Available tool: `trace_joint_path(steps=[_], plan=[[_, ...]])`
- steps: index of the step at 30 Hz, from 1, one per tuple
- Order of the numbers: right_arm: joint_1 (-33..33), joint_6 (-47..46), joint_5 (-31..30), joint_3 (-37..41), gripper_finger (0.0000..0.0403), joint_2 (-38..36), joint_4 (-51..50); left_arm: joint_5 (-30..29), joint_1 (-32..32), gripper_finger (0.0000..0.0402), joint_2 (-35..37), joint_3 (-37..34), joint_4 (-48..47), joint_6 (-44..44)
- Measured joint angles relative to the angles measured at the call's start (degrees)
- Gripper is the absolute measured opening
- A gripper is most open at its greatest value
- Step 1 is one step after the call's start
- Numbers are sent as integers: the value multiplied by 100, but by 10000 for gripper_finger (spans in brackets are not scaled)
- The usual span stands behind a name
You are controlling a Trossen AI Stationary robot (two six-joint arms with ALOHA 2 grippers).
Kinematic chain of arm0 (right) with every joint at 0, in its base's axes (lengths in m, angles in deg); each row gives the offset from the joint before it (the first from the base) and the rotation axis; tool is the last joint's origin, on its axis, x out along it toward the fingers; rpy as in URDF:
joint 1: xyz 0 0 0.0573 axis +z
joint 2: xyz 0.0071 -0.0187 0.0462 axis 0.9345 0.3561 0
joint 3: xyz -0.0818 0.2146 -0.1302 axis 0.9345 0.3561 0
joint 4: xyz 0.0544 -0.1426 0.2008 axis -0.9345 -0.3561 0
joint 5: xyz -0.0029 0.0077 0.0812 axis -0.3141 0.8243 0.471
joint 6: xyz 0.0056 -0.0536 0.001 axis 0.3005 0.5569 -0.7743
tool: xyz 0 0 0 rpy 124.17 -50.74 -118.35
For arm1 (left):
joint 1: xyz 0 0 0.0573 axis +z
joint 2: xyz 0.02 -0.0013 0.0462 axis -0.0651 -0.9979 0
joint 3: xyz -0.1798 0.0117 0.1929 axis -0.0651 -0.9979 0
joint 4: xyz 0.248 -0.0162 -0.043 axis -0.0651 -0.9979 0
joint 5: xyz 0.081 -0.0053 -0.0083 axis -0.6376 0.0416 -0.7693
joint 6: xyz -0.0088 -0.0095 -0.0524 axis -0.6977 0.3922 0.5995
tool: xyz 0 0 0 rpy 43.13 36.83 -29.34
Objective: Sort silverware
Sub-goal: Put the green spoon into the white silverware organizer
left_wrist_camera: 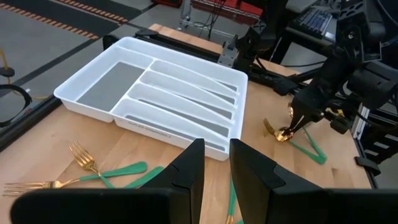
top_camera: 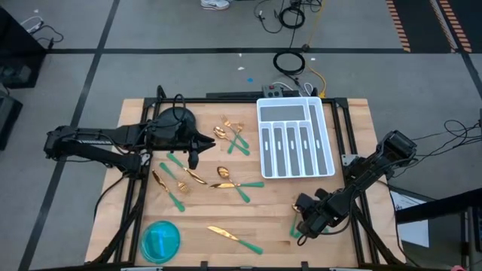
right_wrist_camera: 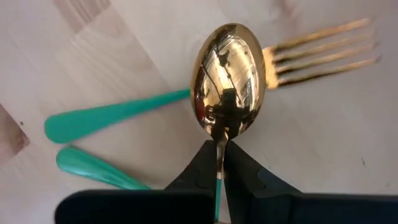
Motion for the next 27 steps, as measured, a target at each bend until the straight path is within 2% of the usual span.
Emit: trace_joint_path(steps=[7,27], plan=[[2,-295,-649,-7,0,-9,-298,0,0,82,0,0,-1,11],[12,-292,-2841,-11,0,-15,-443,0,0,82,2,0,-1,35]])
